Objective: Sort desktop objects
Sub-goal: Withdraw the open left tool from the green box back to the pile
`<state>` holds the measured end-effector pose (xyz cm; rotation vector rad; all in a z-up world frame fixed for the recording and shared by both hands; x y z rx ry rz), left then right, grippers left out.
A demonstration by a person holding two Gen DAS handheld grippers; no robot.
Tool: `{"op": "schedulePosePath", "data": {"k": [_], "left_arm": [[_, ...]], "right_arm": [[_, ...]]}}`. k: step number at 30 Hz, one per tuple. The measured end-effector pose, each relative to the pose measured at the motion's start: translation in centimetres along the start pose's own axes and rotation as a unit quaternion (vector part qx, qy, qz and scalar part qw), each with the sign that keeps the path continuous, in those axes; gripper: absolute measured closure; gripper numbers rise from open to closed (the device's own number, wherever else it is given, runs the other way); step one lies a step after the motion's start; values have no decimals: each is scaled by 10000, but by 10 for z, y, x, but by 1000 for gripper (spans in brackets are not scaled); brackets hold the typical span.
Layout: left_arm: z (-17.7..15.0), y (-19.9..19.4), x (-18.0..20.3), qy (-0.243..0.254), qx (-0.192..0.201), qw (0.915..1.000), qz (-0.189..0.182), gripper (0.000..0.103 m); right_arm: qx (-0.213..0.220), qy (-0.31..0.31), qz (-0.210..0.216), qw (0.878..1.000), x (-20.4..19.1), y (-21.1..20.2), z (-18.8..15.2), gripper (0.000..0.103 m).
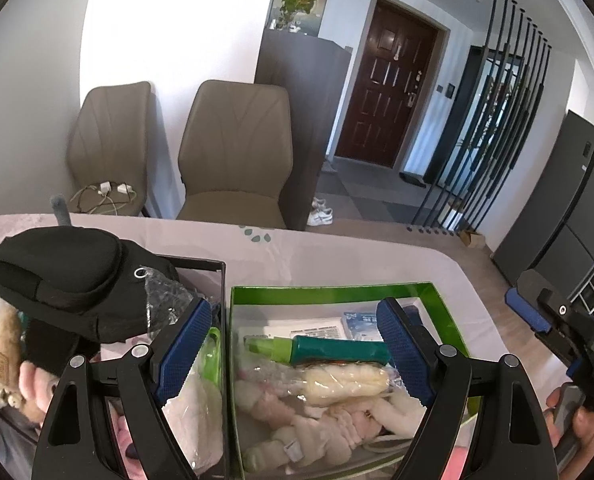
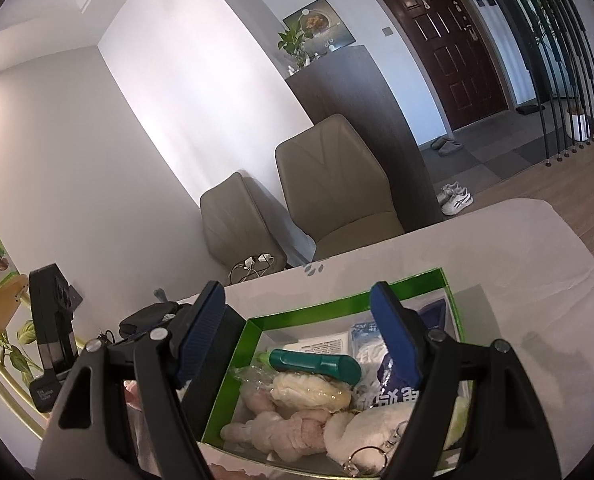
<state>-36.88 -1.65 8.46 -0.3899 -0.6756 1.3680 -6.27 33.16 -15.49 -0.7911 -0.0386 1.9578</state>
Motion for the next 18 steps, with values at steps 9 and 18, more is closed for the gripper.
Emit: {"op": "schedulePosePath", "data": {"k": [9,18], "left_arm": [[-10,-30,-2,-2,190,9998,31,18],[-31,-61,-16,-154,232,9995,145,18]], "right_arm": [[47,21,29,10000,-5,-23,2,27],[19,-47,150,9999,-21,-43,-11,27]]}}
Point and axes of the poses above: each gripper's, at about its wrist camera, not at the fingertips, and y roughly the way its jaws point, x to its right, z to its top, the point moved 4 cm from there along y, roughly the way its jaws point, and after that the axes turned 1 degree about -y, right-handed, at the moved point
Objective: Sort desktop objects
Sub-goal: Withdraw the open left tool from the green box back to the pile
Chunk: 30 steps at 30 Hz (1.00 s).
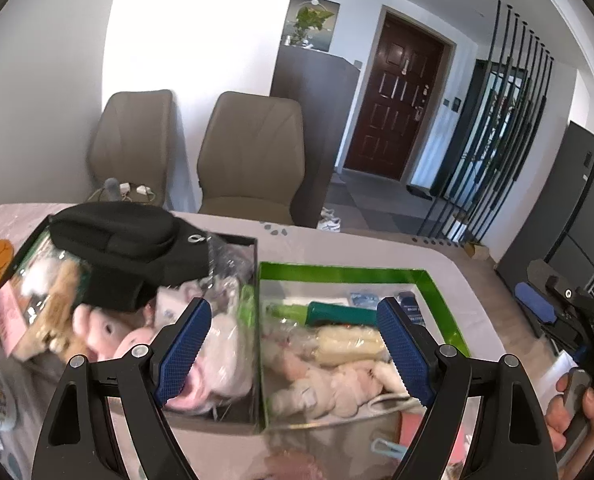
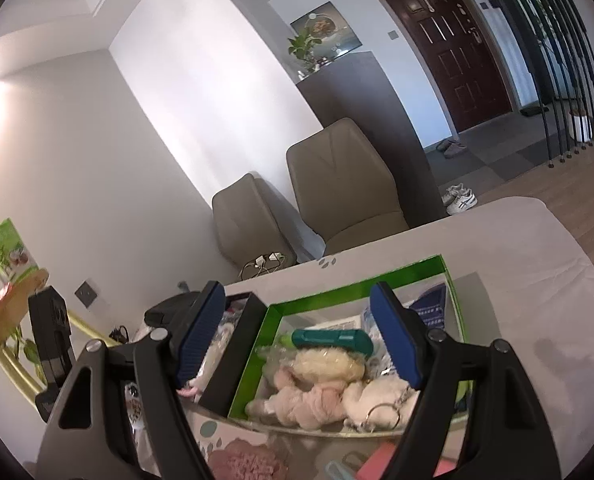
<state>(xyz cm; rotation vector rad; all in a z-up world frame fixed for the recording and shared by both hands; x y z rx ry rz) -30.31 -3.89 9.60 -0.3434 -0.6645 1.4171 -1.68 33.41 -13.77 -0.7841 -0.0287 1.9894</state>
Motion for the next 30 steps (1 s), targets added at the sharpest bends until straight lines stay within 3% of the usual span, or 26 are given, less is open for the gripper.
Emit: {"op": "schedulePosePath", "data": {"k": [14,18,22,30], "left_arm": [[-29,-56,-7,-122,147,9998,-62,18],[-37,-74,-2,-83,257,9996,-116,18],[-75,-94,1,-56,421,9985,-352,18],[-154,-117,-1,-68,95,9984,-551,18]], "right_arm": [[117,-190,129,9997,-25,-56,-18,27],[121,-292,395,9987,-27,-79,-44,27],[20,-171,511,9985,-13,-101,-82,27],[-286,-156,451,9985,1,-131,-129,31]]}}
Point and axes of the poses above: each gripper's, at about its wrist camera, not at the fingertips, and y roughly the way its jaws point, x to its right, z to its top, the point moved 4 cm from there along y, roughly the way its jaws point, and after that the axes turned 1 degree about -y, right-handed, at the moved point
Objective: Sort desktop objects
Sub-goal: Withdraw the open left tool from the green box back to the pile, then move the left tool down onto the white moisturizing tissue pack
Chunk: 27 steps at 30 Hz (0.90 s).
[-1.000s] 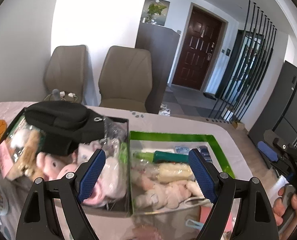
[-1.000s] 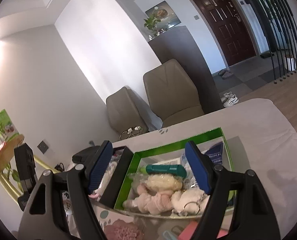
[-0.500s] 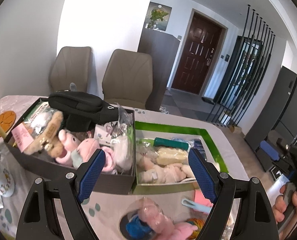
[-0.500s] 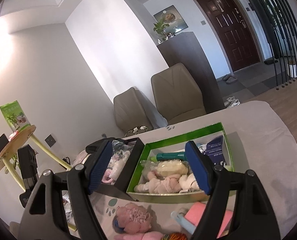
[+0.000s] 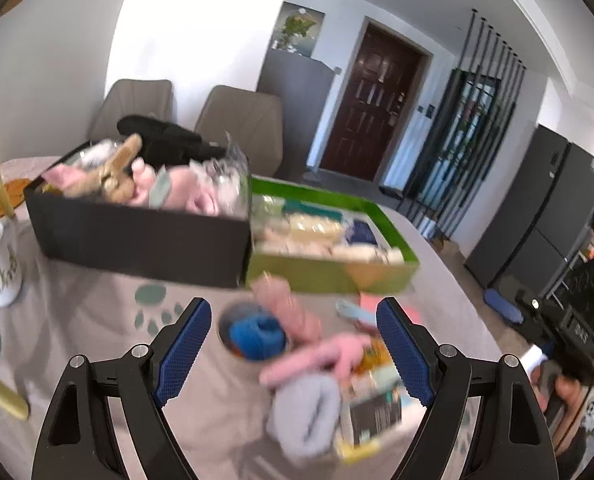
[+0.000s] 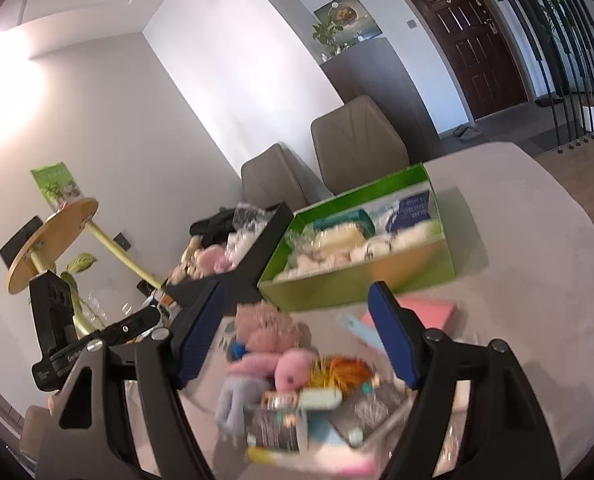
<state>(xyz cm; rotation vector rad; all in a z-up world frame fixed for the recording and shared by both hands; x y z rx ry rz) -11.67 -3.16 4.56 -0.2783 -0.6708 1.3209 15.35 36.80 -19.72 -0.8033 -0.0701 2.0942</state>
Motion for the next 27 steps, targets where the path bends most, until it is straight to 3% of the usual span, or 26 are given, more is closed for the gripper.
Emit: {"op": "schedulePosePath", "data": {"k": [12,18,21,27], "left_arm": [[-94,9,7,94,-879,9959,-204,18],[-114,12,19,189,-1092,9931,-380,18],[-121,17,26,225,-1219,9913,-445,26],[-131,28,35,303,-1405,9882,-538,27]], "right_arm": [[-659,-292,-353,9968,4,-21,-76,43],[-900,-395,-425,9943,7,-18,-98,43],[-1088,-472,-472,9918,6,-8,-106,44],[-1379,-537,-625,9870,10,8,-118,44]]}}
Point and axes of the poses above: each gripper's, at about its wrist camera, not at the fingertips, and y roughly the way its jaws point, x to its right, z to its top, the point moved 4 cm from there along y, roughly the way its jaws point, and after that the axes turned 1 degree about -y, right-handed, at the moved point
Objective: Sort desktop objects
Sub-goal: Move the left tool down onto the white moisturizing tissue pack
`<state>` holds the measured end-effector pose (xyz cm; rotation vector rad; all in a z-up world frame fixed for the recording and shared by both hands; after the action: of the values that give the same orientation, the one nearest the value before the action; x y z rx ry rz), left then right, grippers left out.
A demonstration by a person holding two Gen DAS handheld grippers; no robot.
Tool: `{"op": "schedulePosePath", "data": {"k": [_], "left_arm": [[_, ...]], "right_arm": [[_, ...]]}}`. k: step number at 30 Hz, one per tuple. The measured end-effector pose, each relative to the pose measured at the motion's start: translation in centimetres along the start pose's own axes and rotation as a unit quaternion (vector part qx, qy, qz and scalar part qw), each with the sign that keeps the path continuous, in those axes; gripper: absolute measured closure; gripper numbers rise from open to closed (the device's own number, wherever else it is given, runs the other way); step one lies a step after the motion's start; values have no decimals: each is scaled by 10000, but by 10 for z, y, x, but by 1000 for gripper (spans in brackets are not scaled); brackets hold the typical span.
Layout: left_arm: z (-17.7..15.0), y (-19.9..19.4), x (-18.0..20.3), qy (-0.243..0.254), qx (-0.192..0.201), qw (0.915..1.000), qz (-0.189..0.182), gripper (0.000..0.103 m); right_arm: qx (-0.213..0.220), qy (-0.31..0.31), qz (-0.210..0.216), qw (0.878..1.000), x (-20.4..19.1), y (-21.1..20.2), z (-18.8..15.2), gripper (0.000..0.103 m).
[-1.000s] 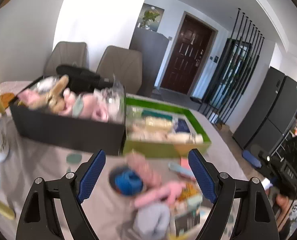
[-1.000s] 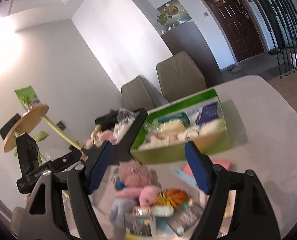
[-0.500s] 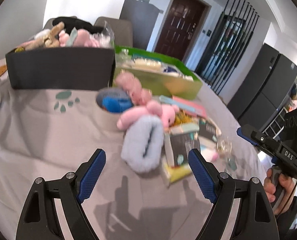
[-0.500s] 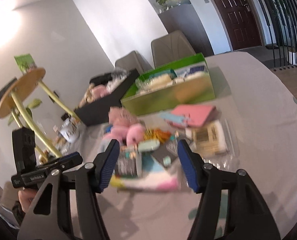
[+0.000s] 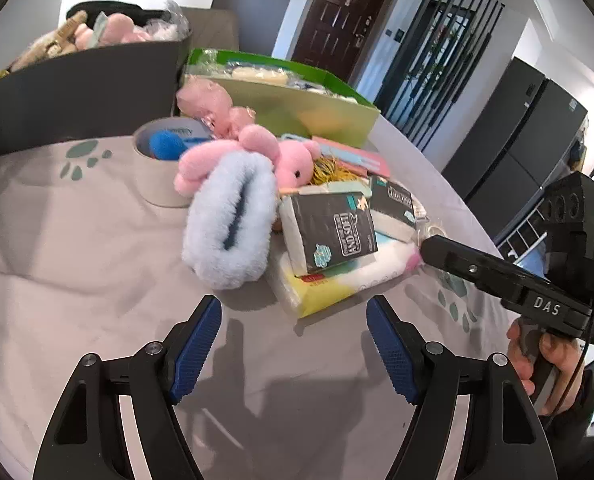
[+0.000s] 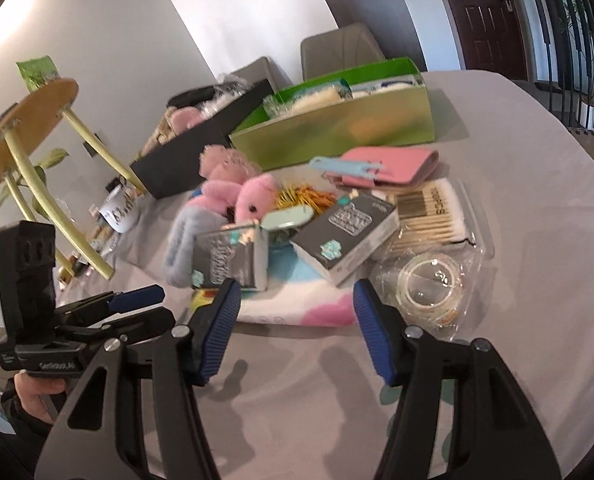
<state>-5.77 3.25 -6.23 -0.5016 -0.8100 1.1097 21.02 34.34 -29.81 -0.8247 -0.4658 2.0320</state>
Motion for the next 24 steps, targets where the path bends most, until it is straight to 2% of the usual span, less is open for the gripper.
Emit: {"op": "schedulePosePath", "data": {"k": [10,18,24], "left_arm": [[2,17,0,-17,-164,9998,-70,27],[5,32,10,-11,-355,9988,-346,27],[0,24,16,84,-358,9987,-348,27]], "right_arm": [[-197,93,-23,9998,8,17,-3,43],[-270,125,43,9995,8,26,-3,43],[-380,164,189,9990,6,27,-7,43]]}}
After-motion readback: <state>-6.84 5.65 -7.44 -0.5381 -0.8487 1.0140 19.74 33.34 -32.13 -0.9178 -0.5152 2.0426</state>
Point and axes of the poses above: each gripper's, at about its wrist camera, not at the fingertips, and y roughly the way its jaws point, x to its right, z to its top, the point moved 4 cm from there along y, roughly the way its jaws point, and after that the axes turned 1 degree about -y, right-handed, at the moved point
